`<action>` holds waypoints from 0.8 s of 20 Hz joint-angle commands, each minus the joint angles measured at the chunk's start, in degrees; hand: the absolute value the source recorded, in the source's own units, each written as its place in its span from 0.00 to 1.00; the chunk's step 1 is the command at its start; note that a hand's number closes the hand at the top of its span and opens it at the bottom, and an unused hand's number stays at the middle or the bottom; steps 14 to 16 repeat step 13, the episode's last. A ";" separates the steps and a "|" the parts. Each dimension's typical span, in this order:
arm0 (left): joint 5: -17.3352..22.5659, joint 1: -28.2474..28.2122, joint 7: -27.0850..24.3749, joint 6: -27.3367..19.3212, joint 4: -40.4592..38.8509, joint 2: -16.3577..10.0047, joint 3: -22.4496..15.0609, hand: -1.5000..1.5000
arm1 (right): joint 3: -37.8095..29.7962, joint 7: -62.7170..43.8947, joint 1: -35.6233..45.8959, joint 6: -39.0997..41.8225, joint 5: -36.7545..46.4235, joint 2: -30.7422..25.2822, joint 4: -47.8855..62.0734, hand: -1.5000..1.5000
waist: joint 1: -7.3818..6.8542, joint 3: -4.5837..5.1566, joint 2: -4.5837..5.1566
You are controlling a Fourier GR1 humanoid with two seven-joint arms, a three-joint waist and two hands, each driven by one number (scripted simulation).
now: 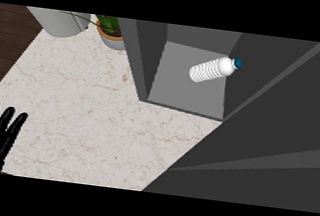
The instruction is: Pick up the bottled water, place it into the cabinet and close the cabinet
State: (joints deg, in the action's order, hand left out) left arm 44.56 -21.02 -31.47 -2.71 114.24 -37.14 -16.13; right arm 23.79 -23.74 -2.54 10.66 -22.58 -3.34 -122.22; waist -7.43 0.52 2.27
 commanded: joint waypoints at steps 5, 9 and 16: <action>0.91 0.31 0.12 2.53 -1.24 -0.82 0.86 0.00 | -6.03 1.94 23.44 -18.82 -1.10 3.28 20.94 1.00 | -1.42 -0.28 -0.24; 1.90 0.99 1.09 1.59 -1.09 -0.07 1.32 0.00 | -8.85 2.05 37.61 -23.72 -3.94 3.32 33.78 1.00 | -0.28 -0.41 -0.68; 1.61 1.05 0.69 2.59 -2.37 0.62 0.74 0.00 | -10.68 6.14 47.61 -25.72 -6.95 3.31 45.83 1.00 | 0.13 -0.43 -0.62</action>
